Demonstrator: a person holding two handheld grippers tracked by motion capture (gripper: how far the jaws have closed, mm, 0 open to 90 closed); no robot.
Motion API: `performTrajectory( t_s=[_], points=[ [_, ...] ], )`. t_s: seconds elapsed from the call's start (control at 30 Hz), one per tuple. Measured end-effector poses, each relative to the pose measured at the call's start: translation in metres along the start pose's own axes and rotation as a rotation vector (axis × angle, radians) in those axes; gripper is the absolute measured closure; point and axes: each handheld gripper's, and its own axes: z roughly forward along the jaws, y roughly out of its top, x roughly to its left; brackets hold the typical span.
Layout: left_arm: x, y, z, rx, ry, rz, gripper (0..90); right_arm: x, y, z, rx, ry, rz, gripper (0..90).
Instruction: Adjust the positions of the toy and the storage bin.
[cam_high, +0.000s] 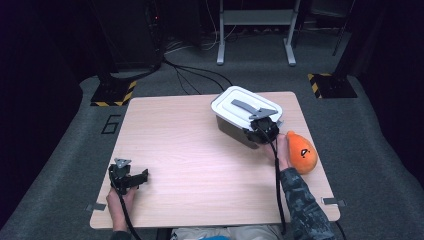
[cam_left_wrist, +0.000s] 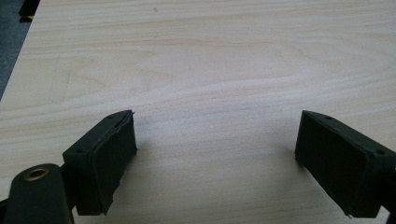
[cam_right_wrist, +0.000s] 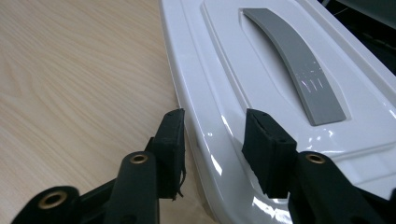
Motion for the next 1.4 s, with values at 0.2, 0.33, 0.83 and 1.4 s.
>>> performTrajectory(
  t_s=[0.2,0.33,0.83,1.4],
  points=[
    [0.0,0.0,0.0,0.001,0.0,0.0,12.1,0.001,0.005,0.007,-0.012,0.0,-0.026,63.2],
    [0.0,0.0,0.0,0.0,0.0,-0.001,12.1,0.001,0.005,0.008,-0.016,0.003,-0.021,63.1],
    [0.0,0.0,0.0,0.001,0.0,0.0,12.1,0.002,0.004,0.006,-0.028,0.066,-0.004,70.2],
    [0.0,0.0,0.0,0.001,0.0,0.0,12.1,-0.005,-0.003,0.004,-0.01,-0.009,-0.11,53.5]
  ],
)
